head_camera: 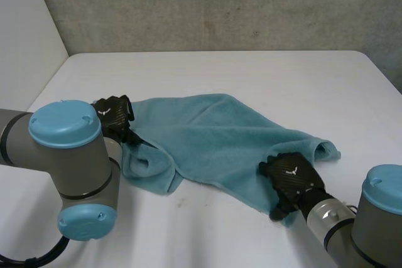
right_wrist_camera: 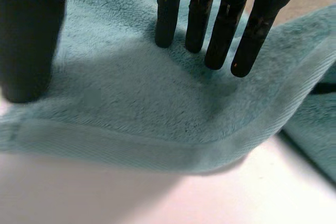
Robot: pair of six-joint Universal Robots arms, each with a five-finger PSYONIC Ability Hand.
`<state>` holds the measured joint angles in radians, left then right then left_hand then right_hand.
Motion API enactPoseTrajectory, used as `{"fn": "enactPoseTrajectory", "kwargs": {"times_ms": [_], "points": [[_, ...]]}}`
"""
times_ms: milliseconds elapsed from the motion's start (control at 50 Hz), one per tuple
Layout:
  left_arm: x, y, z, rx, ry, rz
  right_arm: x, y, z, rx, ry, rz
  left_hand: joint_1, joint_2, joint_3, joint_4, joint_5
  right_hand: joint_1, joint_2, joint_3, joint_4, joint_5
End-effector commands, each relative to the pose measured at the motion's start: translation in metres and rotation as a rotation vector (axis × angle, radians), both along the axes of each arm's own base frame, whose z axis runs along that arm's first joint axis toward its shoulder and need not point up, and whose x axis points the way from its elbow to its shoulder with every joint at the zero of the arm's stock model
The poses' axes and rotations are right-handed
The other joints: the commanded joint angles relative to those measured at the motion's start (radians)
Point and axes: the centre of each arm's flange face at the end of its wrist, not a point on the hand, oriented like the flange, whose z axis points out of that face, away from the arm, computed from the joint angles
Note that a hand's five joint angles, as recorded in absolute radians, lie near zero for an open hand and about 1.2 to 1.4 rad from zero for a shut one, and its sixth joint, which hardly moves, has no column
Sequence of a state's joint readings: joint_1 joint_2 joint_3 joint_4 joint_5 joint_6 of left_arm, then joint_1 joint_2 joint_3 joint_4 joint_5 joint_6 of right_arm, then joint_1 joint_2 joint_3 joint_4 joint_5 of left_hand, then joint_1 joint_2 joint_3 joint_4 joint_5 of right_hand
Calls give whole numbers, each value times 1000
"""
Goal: Fold the laundry
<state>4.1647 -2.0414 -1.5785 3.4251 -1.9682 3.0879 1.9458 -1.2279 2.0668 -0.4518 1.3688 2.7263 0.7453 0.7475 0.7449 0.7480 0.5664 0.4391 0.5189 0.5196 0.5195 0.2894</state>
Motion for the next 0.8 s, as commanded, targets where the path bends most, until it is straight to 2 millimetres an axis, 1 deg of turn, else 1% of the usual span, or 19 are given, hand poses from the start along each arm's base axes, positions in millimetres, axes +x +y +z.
{"fn": "enactPoseTrajectory", "kwargs": {"times_ms": [20, 280, 300, 320, 340, 360, 460, 480, 500, 540, 560, 600, 620, 660, 680, 700, 720, 760, 800], "points": [[1, 3, -3, 9, -5, -2, 2, -11, 6, -61, -6, -22, 97, 94, 97, 94, 101, 230, 150, 150, 150, 205], [2, 4, -3, 12, -7, -3, 3, -19, 12, -102, 2, -30, 88, 85, 88, 85, 92, 265, 185, 185, 185, 240], [2, 4, -3, 12, -7, -3, 4, -20, 13, -109, 1, -30, 88, 85, 88, 85, 92, 341, 261, 260, 261, 316], [3, 5, -4, 13, -7, -3, 4, -20, 13, -109, 1, -30, 88, 85, 88, 85, 92, 342, 262, 261, 261, 317], [3, 5, -4, 13, -7, -3, 4, -22, 15, -118, 1, -30, 88, 85, 88, 85, 92, 580, 500, 500, 500, 555], [2, 5, -4, 15, -7, -3, 5, -24, 16, -126, 3, -29, 91, 88, 91, 88, 95, 934, 854, 854, 854, 909], [2, 6, -6, 21, -8, -7, 5, -27, 26, -160, -5, -31, 79, 77, 79, 76, 83, 957, 877, 877, 877, 932], [2, 6, -5, 19, -7, -9, 4, -28, 37, -195, -19, -37, 56, 53, 56, 53, 60, 957, 877, 877, 877, 932], [1, 6, -5, 20, -7, -10, 4, -28, 37, -196, -19, -37, 32, 30, 33, 29, 37, 957, 877, 877, 877, 932], [1, 6, -7, 22, -10, -12, -6, -36, 69, -285, -51, -79, 9, 6, 9, 6, 13, 957, 877, 877, 877, 932], [0, 5, -7, 21, -7, -13, -6, -36, 69, -286, -51, -79, 8, 6, 9, 6, 13, 957, 877, 877, 877, 932], [0, 4, -6, 20, -7, -13, -22, -45, 93, -352, -65, -133, 8, 6, 9, 6, 13, 957, 877, 877, 877, 932], [-1, 5, -8, 23, -7, -21, -22, -45, 93, -353, -65, -134, 6, 3, 6, 3, 10, 957, 877, 877, 877, 932], [-2, 5, -8, 26, -4, -32, -31, -46, 110, -375, -70, -157, 5, 3, 6, 3, 10, 957, 877, 877, 877, 932], [-4, 5, -11, 33, -3, -50, -32, -46, 110, -375, -70, -157, 5, 3, 6, 3, 10, 957, 877, 877, 877, 932], [-4, 5, -11, 34, -3, -50, -33, -44, 120, -388, -79, -155, 5, 3, 6, 3, 10, 957, 877, 877, 877, 932], [-6, 5, -12, 40, -2, -68, -33, -44, 120, -388, -79, -155, 8, 6, 9, 6, 13, 957, 877, 877, 877, 932], [-8, 5, -13, 43, 6, -87, -39, -40, 137, -416, -83, -153, 8, 6, 9, 6, 13, 957, 877, 877, 877, 932], [-10, 5, -14, 46, 17, -101, -43, -39, 142, -421, -82, -154, 8, 6, 9, 6, 13, 957, 877, 877, 877, 932]]}}
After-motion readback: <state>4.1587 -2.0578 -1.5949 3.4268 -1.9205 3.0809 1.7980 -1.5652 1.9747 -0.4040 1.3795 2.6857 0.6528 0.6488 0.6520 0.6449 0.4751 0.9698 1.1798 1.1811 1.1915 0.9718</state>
